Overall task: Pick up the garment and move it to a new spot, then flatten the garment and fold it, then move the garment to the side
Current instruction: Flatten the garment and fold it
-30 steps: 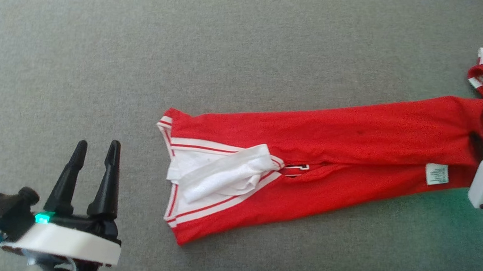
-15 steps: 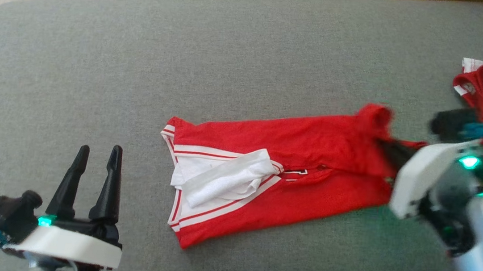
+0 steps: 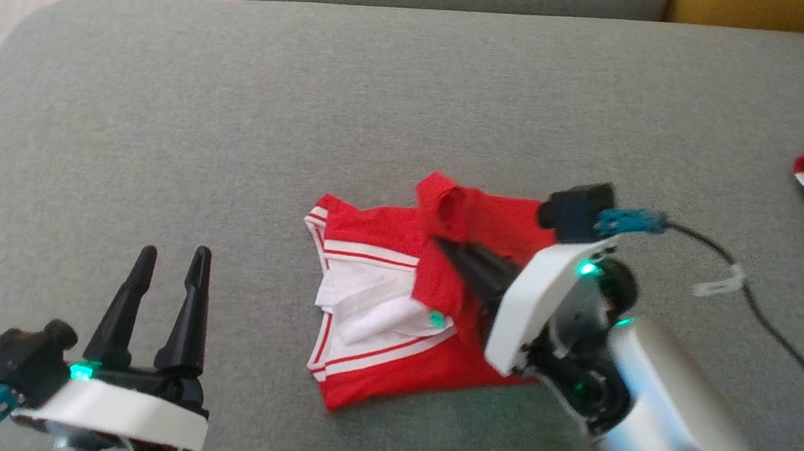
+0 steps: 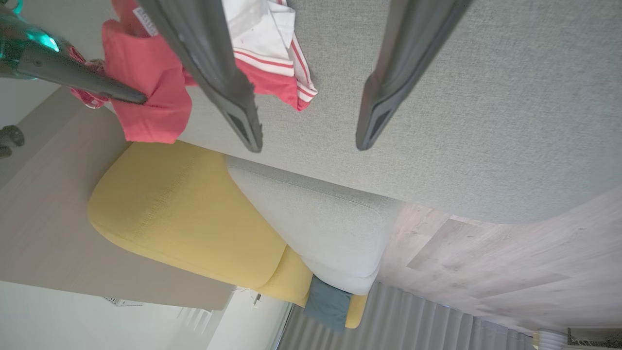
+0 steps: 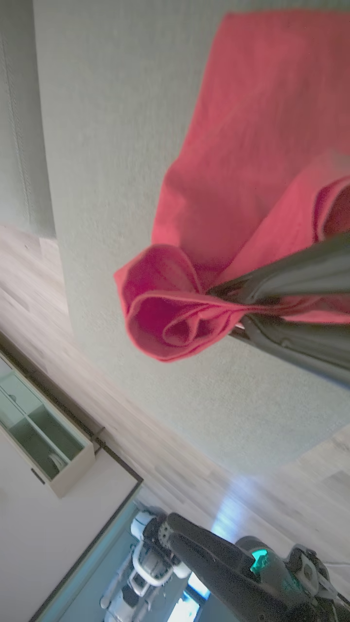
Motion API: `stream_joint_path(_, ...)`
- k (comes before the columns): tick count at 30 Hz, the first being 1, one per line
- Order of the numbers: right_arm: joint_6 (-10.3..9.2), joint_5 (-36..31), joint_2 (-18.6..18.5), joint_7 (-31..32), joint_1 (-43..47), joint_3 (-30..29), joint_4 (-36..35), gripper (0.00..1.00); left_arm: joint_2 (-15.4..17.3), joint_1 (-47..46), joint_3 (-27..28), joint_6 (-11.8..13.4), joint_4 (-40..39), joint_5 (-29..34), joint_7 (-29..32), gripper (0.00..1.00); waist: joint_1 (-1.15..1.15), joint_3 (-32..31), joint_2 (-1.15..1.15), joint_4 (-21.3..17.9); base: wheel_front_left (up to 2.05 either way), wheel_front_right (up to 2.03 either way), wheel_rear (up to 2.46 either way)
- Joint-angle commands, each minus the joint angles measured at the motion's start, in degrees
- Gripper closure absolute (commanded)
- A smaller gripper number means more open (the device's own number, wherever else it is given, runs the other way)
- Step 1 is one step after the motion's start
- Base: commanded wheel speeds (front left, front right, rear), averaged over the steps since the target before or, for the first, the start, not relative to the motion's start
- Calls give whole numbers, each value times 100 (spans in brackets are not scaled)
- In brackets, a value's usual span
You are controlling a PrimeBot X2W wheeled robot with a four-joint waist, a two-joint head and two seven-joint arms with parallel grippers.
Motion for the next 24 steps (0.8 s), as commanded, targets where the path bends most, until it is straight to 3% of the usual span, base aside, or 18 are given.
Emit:
stream_joint_path(1, 37, 95, 185, -145, -182, 174, -51, 100, 22, -126, 171, -10, -138, 32, -46, 0, 0, -2, 0, 97, 0, 0, 0)
stream_joint_path(13, 37, 412, 465, -649, -387, 807, 944, 100, -47, -184, 106, -25, -69, 34, -47, 0, 0, 54, 0, 335, 0, 0, 0)
stream_joint_path(15, 37, 541, 479, -794, -444, 864, 1077, 37, -66, -203, 99, -31, -51, 35, -49, 0, 0, 65, 0, 346, 0, 0, 0)
stream_joint_path(16, 37, 638, 482, -883, -477, 926, 1093, 0, -77, -212, 94, -36, -41, 36, -50, 0, 0, 70, 0, 349, 0, 0, 0)
stream_joint_path(24, 37, 1169, 486, -1637, -882, 1336, 1288, 0, -172, -306, 29, -105, 61, 62, -59, 0, 0, 109, 0, 287, 0, 0, 0)
